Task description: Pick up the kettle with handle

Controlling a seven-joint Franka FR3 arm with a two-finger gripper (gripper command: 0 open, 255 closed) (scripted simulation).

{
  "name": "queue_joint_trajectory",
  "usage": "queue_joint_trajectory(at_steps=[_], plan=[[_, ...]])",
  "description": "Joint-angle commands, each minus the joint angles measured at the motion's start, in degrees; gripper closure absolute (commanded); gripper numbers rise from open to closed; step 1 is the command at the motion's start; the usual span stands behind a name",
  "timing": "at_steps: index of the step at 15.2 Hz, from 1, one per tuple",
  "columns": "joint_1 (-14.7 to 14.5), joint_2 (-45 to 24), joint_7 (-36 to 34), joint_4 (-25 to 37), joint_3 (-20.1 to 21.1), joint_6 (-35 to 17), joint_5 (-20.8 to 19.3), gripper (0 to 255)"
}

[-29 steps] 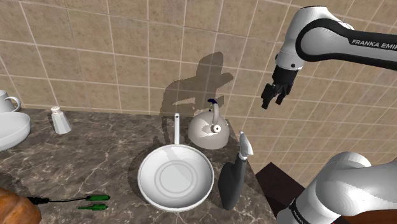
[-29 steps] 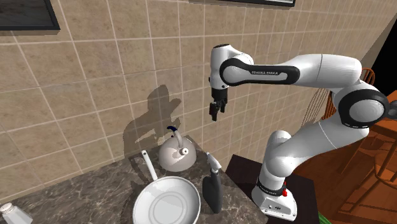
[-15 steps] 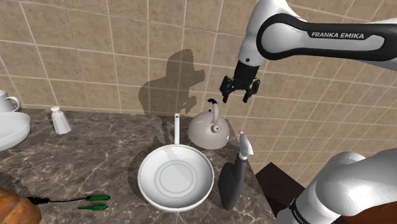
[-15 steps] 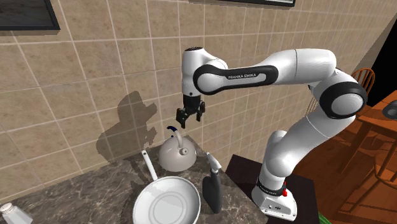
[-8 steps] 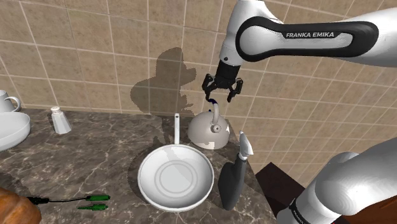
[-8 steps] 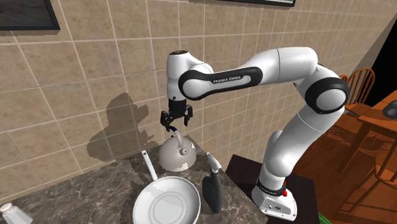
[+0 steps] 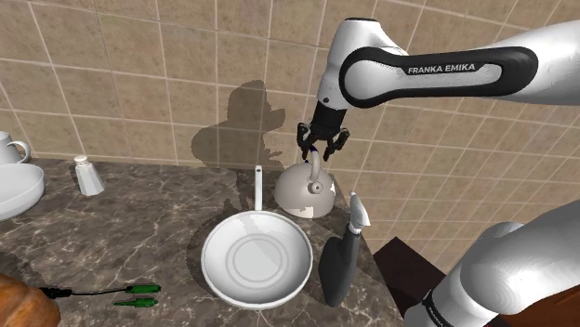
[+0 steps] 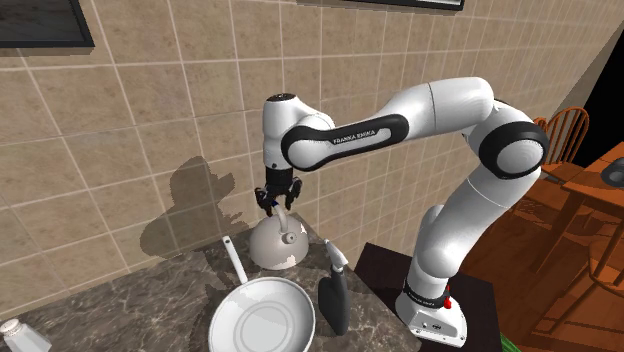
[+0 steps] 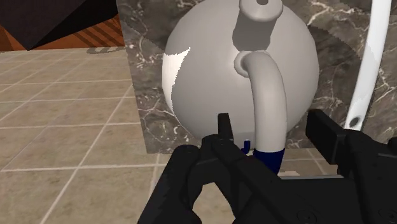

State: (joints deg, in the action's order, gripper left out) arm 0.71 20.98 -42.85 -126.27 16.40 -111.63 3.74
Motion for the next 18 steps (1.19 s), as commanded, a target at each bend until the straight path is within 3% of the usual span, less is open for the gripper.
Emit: queue_joint_trajectory(at_steps=[1,9,18], plan=[[0.0,-0.04,-0.02,-0.14,0.02,-0.2,0.0,255],[-0.02,0.1,0.0,-0.18,0.0,-0.1,0.03,255],[0.18,0.2,0.14,6.65,-0.43,6.83,-0.19,255]])
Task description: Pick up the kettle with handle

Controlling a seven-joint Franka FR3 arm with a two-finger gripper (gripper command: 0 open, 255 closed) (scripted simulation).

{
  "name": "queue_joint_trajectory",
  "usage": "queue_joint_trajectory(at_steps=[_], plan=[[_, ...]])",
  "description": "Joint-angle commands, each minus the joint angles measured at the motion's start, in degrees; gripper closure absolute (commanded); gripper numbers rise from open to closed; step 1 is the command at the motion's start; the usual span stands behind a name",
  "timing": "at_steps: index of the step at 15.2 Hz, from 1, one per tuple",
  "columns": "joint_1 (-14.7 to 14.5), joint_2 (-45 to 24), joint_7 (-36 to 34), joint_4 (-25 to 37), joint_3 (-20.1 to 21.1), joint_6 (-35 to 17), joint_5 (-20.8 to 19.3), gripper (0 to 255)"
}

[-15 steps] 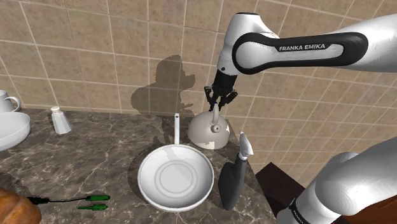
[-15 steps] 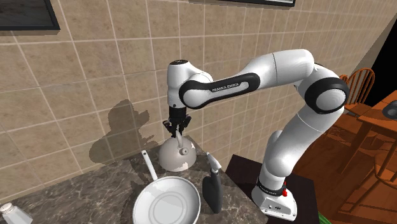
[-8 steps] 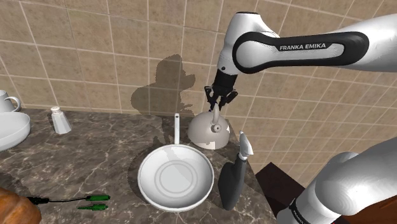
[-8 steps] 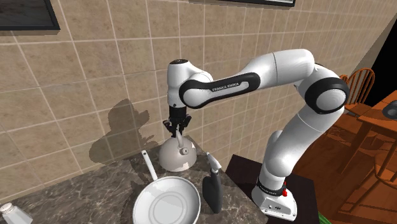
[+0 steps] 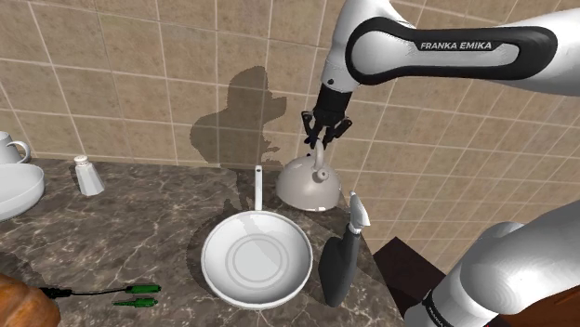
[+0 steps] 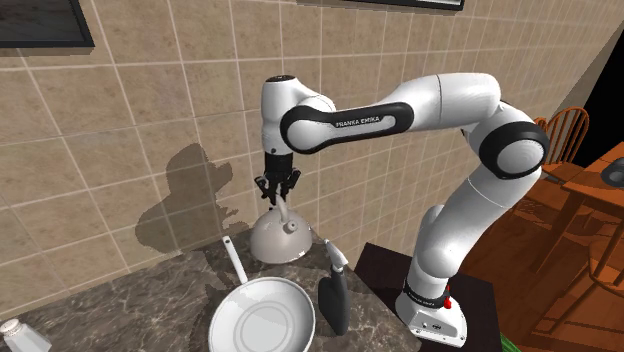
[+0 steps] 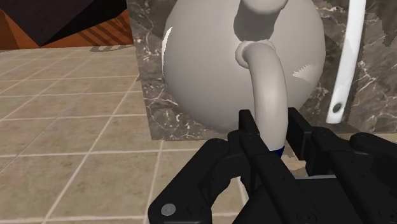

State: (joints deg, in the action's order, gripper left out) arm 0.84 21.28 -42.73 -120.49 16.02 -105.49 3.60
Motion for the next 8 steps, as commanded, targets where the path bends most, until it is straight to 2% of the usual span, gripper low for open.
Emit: queue_joint_trajectory(at_steps=[1,8], plan=[[0.07,-0.15,0.03,1.68,-0.09,1.45,-0.09,255],[0.22,-0.62,0.03,6.08,-0.25,5.39,-0.29,255]])
